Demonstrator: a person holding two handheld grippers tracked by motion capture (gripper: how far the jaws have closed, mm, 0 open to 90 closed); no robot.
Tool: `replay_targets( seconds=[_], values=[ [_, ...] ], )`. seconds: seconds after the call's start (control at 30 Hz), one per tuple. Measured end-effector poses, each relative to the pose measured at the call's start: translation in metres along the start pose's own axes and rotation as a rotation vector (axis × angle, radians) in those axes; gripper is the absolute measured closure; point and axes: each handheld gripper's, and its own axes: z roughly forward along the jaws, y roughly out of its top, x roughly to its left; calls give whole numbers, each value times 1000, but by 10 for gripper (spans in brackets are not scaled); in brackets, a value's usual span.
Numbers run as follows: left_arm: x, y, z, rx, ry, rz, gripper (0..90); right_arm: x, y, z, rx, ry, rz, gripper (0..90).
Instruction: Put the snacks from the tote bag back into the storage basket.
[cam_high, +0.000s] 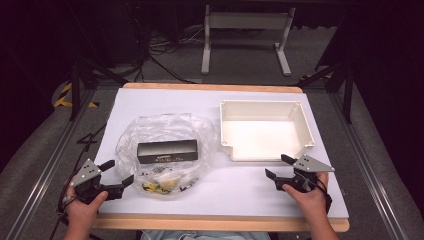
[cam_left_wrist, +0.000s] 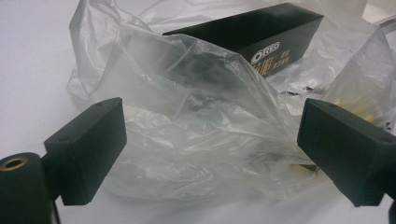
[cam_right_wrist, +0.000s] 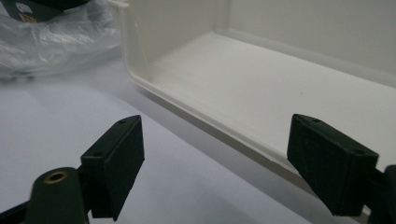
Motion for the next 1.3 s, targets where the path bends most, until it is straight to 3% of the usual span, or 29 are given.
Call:
replay_targets(
  seconds=[0.23, 0.37, 0.57, 1.07, 1.3],
  values=[
    [-1, 1, -3, -5, -4, -1, 92, 4, 6, 1, 3, 19, -23, 195],
    [4, -1, -3, -17, -28, -56, 99, 3, 18, -2, -7, 37, -32, 195],
    [4, 0, -5, -22, -15, -52, 102, 2, 28, -8, -29, 39, -39, 191],
    [2, 0, -5, -22, 2, -38, 102, 5, 82, -27, -82, 131, -70, 182],
    [1, 1, -5, -20, 9, -31, 106, 2, 98, -31, -75, 160, -82, 172]
  ],
)
